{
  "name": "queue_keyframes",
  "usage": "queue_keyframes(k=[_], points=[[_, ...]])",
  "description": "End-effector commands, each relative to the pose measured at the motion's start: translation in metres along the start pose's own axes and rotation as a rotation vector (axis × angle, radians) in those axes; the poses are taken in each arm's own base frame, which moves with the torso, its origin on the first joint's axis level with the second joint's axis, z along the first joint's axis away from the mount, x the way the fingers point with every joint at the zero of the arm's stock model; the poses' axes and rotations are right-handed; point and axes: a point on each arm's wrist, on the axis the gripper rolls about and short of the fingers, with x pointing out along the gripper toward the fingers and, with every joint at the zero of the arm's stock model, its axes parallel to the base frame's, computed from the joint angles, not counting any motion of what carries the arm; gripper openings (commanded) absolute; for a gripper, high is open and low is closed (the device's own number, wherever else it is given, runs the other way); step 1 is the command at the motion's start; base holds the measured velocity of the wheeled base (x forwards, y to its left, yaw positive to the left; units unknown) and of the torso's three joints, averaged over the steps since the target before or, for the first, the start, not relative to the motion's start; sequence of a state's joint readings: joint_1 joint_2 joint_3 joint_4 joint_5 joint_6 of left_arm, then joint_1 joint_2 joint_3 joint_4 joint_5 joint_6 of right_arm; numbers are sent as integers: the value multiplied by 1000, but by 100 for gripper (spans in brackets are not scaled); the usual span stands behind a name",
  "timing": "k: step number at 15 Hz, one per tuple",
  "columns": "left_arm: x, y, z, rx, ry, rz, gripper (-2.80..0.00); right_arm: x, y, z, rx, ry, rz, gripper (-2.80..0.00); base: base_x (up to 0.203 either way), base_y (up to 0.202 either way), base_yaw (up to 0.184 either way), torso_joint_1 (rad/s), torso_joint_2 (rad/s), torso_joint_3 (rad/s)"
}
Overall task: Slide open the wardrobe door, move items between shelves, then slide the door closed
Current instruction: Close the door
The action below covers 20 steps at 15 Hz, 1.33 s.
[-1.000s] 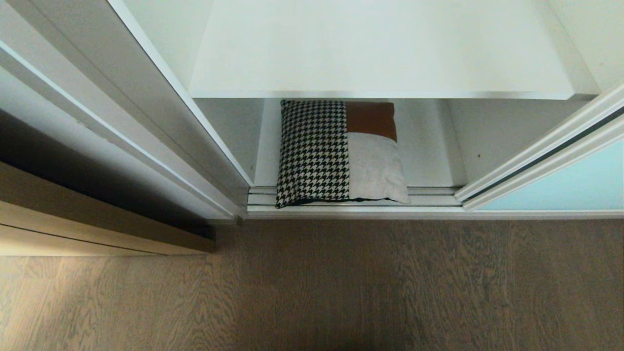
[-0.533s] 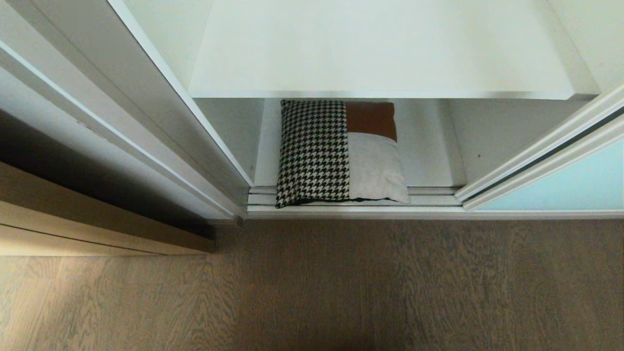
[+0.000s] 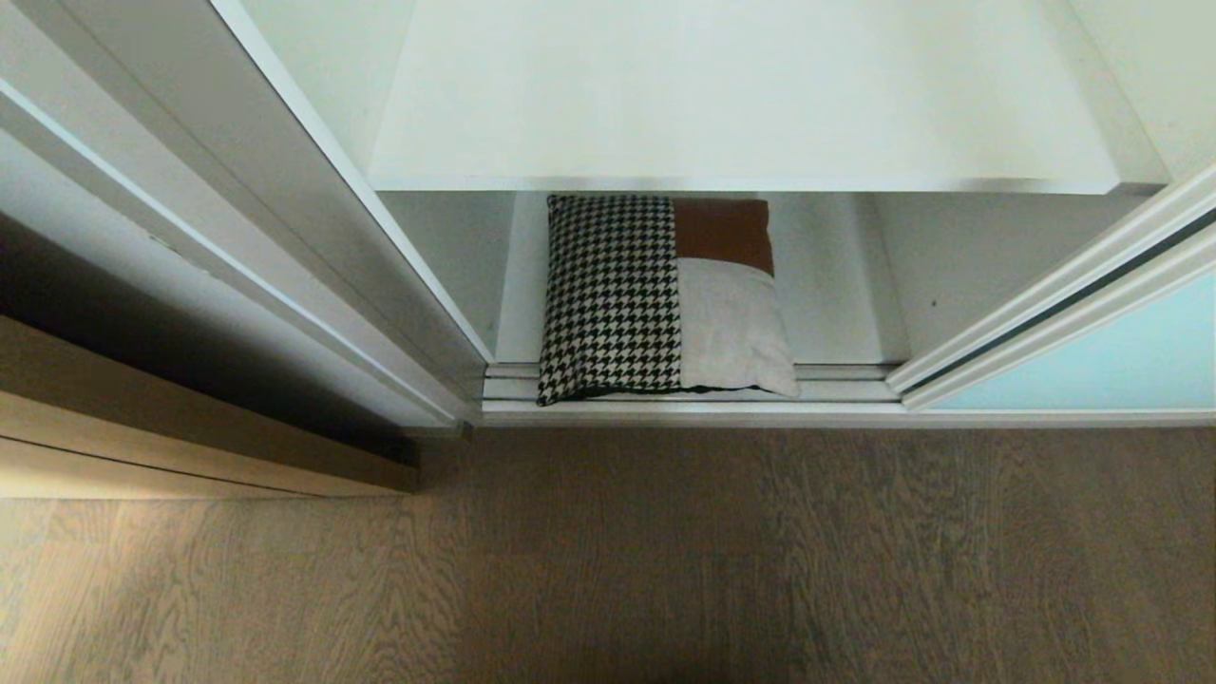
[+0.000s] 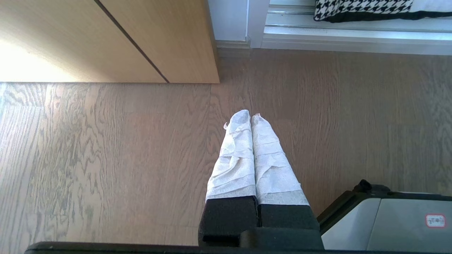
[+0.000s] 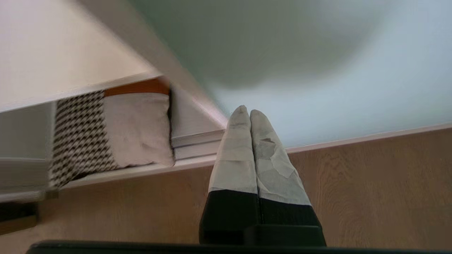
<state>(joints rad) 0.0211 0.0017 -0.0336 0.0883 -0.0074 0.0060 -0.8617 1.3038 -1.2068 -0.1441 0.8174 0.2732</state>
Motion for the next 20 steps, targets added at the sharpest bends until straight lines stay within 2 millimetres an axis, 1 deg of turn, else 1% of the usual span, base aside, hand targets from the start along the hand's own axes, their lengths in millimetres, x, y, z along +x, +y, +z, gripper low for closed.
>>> queue_keyframes(k=[1,6,11,13,17,20], points=[[0,0,0,0,2,0,-280,6,-5,0,1,-1,1,-280,0,0,0,0,0,0],[0,0,0,0,2,0,-280,24,-5,1,6,-19,54,-280,0,0,0,0,0,0],[0,0,0,0,2,0,-280,37,4,0,-1,-39,55,-280,0,0,0,0,0,0],[0,0,0,0,2,0,-280,33,17,0,-6,-43,81,-280,0,0,0,0,0,0],[0,0,0,0,2,0,-280,22,50,-3,-19,-45,189,-280,0,0,0,0,0,0],[0,0,0,0,2,0,-280,14,69,-5,-11,-25,255,-280,0,0,0,0,0,0]])
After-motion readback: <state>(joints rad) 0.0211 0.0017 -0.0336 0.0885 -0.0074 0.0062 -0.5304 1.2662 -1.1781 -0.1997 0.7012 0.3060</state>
